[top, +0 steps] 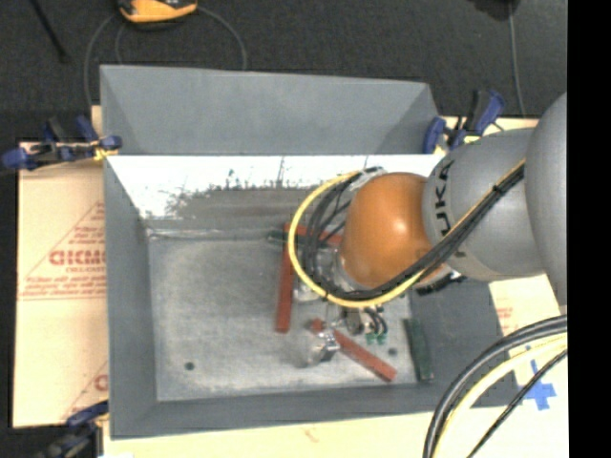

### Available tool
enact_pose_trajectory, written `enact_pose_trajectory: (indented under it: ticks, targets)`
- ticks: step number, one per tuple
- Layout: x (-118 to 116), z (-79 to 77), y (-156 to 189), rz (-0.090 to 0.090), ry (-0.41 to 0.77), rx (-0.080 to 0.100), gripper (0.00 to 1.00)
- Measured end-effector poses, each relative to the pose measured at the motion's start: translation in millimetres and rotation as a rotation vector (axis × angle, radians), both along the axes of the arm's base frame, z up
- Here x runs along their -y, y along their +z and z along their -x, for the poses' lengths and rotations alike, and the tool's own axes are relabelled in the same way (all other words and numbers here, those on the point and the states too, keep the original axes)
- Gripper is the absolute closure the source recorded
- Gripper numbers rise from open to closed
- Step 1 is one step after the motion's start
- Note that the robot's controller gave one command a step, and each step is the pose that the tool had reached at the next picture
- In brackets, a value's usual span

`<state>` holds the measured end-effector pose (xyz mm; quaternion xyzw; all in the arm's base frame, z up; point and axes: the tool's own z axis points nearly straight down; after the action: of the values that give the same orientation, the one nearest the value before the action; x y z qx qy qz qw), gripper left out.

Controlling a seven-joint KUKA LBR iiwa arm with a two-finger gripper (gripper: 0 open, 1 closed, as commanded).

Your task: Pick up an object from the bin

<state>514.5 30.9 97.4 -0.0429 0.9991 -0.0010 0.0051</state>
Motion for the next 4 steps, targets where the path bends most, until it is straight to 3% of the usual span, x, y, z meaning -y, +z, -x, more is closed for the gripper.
enact_pose_trajectory:
  ticks: [1,2,4]
  targets:
    - [28,-3.0,-20,-0.011,-0.008,0.003,0.0]
    - [86,4.7,-17,-0.009,-0.219,-0.012,1.0]
    - [86,5.1,-16,-0.008,-0.22,-0.012,1.0]
